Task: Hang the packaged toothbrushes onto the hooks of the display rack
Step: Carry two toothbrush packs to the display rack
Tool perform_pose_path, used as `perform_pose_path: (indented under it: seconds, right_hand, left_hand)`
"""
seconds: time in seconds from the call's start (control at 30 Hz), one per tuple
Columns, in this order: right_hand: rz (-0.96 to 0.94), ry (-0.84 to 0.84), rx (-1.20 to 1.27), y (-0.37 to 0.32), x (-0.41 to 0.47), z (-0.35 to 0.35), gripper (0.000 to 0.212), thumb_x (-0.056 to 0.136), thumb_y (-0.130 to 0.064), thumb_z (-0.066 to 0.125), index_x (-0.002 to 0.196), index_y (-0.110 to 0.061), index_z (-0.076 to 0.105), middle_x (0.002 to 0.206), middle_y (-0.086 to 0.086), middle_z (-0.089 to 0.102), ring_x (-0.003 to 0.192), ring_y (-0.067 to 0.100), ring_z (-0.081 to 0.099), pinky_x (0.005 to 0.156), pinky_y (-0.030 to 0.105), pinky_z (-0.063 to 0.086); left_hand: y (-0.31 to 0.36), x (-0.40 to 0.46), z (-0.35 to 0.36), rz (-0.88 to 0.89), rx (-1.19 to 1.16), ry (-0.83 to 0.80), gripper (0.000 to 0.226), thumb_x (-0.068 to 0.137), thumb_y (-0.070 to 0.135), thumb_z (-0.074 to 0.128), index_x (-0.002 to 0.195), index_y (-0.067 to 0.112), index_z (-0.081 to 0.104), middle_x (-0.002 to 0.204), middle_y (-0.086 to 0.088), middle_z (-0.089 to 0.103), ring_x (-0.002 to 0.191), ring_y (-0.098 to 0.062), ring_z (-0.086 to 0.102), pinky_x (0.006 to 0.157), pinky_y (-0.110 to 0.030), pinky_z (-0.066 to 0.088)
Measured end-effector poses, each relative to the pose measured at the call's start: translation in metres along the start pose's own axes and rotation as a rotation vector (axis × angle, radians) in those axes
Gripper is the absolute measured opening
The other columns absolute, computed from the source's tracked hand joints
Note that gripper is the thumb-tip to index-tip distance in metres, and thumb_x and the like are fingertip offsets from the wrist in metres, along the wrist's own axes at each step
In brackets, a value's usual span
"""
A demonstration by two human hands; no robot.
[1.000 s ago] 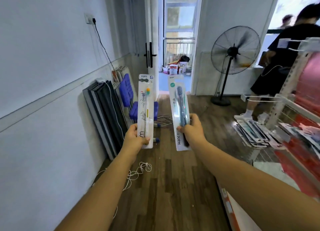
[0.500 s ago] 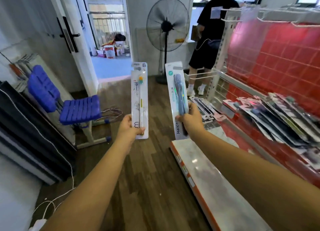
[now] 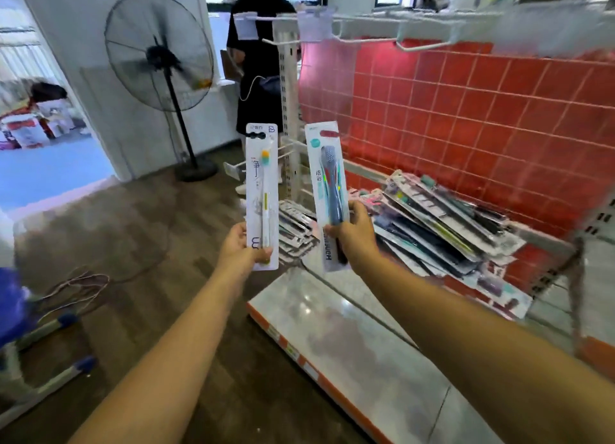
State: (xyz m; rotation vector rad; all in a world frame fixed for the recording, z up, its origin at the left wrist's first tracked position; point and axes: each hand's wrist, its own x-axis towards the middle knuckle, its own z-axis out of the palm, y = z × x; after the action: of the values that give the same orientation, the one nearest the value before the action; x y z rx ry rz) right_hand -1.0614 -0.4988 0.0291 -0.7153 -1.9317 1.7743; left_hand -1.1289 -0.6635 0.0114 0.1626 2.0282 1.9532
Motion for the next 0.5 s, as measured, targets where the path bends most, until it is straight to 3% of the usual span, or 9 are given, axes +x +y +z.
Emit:
perform_pose_path:
  seconds: [0.17,0.3,0.5]
  right_hand:
    - [0.045,0.136,-0.019,0.004,0.005,-0.039,0.036,0.082,0.008,0.056,0.107,-0.014,0.043,0.106,0.007,0.056,0.098,0.028,0.055,0.084,0.041,0.047]
    - [0.057,0.287,-0.050,0.000,-0.005,-0.065,0.038,0.081,0.008,0.057,0.110,-0.013,0.044,0.109,0.009,0.056,0.098,0.029,0.055,0.083,0.041,0.048]
    - [0.013,0.475,-0.015,-0.008,-0.025,-0.094,0.036,0.082,0.010,0.056,0.110,-0.009,0.043,0.106,0.011,0.055,0.097,0.029,0.055,0.083,0.041,0.048]
  left_hand:
    - [-0.001,0.027,0.036,0.019,0.010,-0.147,0.047,0.076,-0.017,0.061,0.111,0.012,0.049,0.106,-0.012,0.062,0.097,-0.029,0.061,0.066,-0.031,0.052]
    - [0.004,0.036,0.061,0.025,0.017,-0.292,0.045,0.077,-0.015,0.062,0.109,0.012,0.048,0.107,-0.014,0.062,0.099,-0.032,0.060,0.084,-0.046,0.052]
    - [0.012,0.041,0.099,0.068,-0.061,-0.511,0.051,0.076,-0.018,0.060,0.118,0.007,0.049,0.108,-0.017,0.061,0.096,-0.032,0.059,0.070,-0.037,0.051]
